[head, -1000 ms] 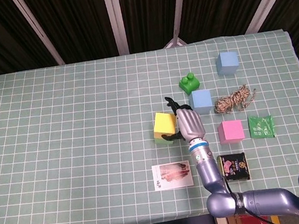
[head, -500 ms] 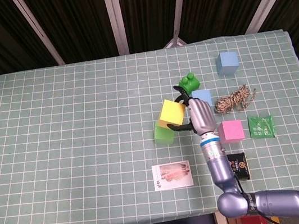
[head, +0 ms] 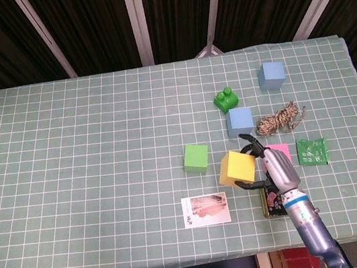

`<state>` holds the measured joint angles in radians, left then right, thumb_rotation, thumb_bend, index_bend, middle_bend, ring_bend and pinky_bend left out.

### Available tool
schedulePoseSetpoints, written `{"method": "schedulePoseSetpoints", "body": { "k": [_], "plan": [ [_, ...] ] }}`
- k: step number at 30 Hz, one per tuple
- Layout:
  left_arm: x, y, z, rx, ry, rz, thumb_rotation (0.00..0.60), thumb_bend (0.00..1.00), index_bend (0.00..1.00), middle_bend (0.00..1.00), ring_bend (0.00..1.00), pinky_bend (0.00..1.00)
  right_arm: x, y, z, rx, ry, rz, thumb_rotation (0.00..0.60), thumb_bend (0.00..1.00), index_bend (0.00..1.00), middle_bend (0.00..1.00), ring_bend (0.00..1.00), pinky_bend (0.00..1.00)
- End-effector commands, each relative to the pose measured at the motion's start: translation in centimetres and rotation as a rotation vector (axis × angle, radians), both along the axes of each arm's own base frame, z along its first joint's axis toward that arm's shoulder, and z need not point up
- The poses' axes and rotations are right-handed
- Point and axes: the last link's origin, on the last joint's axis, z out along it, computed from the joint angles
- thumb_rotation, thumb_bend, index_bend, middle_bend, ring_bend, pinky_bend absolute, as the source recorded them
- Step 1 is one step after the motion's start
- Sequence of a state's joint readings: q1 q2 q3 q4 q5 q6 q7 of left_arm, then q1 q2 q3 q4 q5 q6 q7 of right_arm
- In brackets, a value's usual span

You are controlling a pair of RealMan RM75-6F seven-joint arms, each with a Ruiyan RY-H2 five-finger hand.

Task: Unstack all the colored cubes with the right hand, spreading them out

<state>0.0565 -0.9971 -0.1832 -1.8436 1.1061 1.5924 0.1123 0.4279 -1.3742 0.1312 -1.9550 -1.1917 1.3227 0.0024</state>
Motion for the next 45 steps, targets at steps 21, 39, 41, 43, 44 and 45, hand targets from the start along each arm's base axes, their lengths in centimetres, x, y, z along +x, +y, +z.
{"method": "schedulePoseSetpoints", "body": {
  "k": [21,39,41,43,44,45],
  "plan": [
    [-0.1,0.0,0.2,-0.004,-0.007,-0.002,0.6,0.17,0.21,0.0,0.0,0.05,-3.6,6.2,-6.6,0.101,0.069,0.086,0.6,0.15,0.16,0.4,0.55,0.37],
    [-0.2,-0.1,0.7,0.02,-0.013,0.001,0.6,0.17,0.22,0.0,0.0,0.05,-4.2,5.9,-5.9,0.061,0.183,0.12,0.6,0.15,0.03,0.05,0.0,0.0],
    [-0.2,-0.1,0.7,0.019,-0.014,0.002,0.6,0.17,0.22,0.0,0.0,0.05,-4.3,5.8,-5.2,0.069,0.183,0.112,0.6,0.15,0.02,0.05,0.0,0.0],
    [-0.2,-0.2,0.7,0.018,-0.013,0.0,0.6,0.17,0.22,0.0,0.0,0.05,-4.1,5.2,-3.6,0.041,0.176,0.107,0.6,0.15,0.02,0.05,0.0,0.0],
    [-0.2,-0.2,0.7,0.019,-0.013,-0.001,0.6,0.17,0.22,0.0,0.0,0.05,-4.2,4.9,-2.6,0.015,0.186,0.108,0.6,0.15,0.02,0.05,0.0,0.0],
    [-0.2,-0.2,0.7,0.02,-0.012,-0.002,0.6,0.17,0.22,0.0,0.0,0.05,-4.2,4.6,-1.5,-0.006,0.199,0.109,0.6,0.15,0.02,0.05,0.0,0.0]
  ]
}}
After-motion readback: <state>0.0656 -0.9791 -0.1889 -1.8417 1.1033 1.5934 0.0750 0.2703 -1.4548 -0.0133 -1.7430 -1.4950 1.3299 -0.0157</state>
